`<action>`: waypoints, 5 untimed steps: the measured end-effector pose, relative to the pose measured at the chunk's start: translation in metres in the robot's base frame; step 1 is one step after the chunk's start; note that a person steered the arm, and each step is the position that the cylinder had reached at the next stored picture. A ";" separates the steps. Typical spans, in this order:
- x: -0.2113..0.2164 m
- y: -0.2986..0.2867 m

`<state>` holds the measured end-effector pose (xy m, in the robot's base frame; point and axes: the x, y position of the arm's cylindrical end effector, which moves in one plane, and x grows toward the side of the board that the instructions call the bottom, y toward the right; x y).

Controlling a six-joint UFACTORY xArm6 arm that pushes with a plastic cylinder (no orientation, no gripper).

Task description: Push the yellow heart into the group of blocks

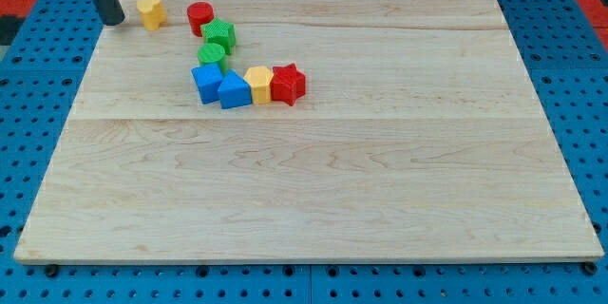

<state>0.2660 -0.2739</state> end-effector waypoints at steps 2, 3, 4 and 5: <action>-0.002 0.051; -0.015 0.024; -0.042 0.064; 0.000 0.124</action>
<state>0.2660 -0.1499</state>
